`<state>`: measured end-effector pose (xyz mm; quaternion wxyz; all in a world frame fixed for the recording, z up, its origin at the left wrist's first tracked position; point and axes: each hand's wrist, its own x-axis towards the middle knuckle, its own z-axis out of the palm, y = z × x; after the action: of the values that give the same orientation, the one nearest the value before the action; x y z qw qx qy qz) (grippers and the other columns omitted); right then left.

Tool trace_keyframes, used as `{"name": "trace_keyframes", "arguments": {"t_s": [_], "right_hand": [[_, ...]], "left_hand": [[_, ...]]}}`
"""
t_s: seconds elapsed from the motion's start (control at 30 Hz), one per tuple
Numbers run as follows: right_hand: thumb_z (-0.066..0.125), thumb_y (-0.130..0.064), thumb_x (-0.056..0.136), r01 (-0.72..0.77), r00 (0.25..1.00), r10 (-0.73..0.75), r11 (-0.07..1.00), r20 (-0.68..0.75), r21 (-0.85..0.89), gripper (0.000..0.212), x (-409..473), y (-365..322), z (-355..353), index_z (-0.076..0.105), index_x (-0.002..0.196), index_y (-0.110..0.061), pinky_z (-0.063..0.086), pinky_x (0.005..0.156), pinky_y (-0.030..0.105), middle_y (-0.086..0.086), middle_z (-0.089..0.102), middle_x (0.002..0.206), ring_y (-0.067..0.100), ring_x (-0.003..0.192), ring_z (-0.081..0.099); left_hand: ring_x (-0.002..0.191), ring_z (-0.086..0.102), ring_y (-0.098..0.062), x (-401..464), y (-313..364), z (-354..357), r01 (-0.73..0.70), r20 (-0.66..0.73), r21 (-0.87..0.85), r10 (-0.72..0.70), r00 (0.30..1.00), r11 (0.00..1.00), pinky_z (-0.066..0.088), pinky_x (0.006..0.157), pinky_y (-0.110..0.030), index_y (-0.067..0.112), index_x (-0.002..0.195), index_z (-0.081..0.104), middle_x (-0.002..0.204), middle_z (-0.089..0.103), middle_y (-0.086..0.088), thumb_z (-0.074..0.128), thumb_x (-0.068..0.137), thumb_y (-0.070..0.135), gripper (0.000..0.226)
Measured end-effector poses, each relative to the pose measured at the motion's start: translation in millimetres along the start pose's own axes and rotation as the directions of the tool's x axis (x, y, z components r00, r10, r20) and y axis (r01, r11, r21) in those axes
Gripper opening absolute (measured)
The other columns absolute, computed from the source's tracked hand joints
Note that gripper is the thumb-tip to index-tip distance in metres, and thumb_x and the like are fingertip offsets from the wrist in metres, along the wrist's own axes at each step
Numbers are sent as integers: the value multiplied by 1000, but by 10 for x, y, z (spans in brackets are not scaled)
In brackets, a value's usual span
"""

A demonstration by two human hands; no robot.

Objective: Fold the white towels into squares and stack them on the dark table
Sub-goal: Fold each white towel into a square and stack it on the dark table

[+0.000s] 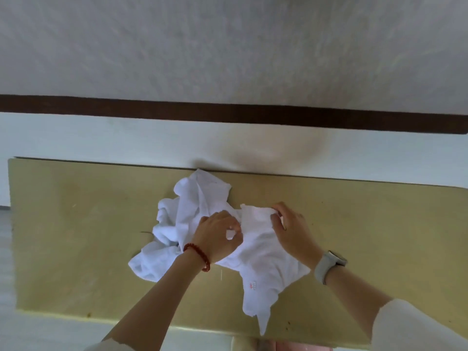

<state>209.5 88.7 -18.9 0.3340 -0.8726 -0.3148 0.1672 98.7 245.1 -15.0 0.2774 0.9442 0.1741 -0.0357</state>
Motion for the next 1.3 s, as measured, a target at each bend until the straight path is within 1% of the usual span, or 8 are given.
{"name": "trace_keyframes", "arguments": {"t_s": [0.1,0.2,0.33,0.43,0.87,1.0,1.13,1.3], "right_hand": [[36,-21,92,170,985,-170,985,13,27,20,155,-220,-355,53,97,-11,36,61,23,-6,53,77,15,66,49],[33,-28,91,291,955,-292,956,-53,-42,32,211,-370,-735,57,105,-11,44,67,24,-8,58,91,14,76,56],[40,-21,97,269,955,-273,962,-115,-48,20,214,-385,-1255,53,112,-15,47,68,25,-11,56,91,14,76,57],[49,-20,94,188,975,-197,977,-99,-97,26,140,-198,-1584,50,120,-16,40,62,20,-11,47,75,9,65,47],[44,-27,95,26,941,-155,919,-301,-394,22,-329,1194,-3026,59,96,-10,38,67,26,0,59,95,15,90,49],[37,-23,97,45,978,-133,887,-160,-459,19,-517,1601,-3263,52,101,-12,38,66,28,0,58,101,16,95,46],[32,-24,99,46,984,-130,848,-123,-527,21,-577,1757,-3414,48,104,-12,34,61,28,2,59,97,18,79,47],[30,-24,100,76,982,-150,867,-112,-492,17,-353,1595,-3533,40,100,-10,36,59,31,8,61,88,25,65,49]], "left_hand": [[121,40,-13,252,146,-220,-26,-8,-306,25,1000,952,34,103,-31,25,134,38,132,44,4,66,80,32,61],[128,32,-9,513,439,-434,-129,-49,-403,119,992,906,28,107,-26,33,131,38,141,35,6,71,78,25,63],[93,56,-11,731,904,-663,-174,-205,-382,100,974,908,40,82,-14,11,89,64,95,58,11,70,79,19,14],[72,53,-1,826,1235,-813,-166,-295,-432,35,955,886,38,67,-5,18,71,55,72,56,16,67,80,10,17],[99,58,-22,835,2630,-296,198,-439,-213,-274,856,957,43,76,-28,15,94,69,102,68,-3,62,85,32,21],[91,62,-21,641,2947,182,286,-381,-297,-388,839,911,44,75,-26,15,94,71,97,71,-2,61,86,28,18],[48,58,-3,478,3149,362,321,-286,-455,-477,831,831,42,56,-16,12,88,70,62,64,4,59,87,20,13],[69,63,-17,499,3197,68,269,-240,-687,-561,792,675,56,58,-21,-1,100,67,76,65,-8,61,87,10,19]]}}
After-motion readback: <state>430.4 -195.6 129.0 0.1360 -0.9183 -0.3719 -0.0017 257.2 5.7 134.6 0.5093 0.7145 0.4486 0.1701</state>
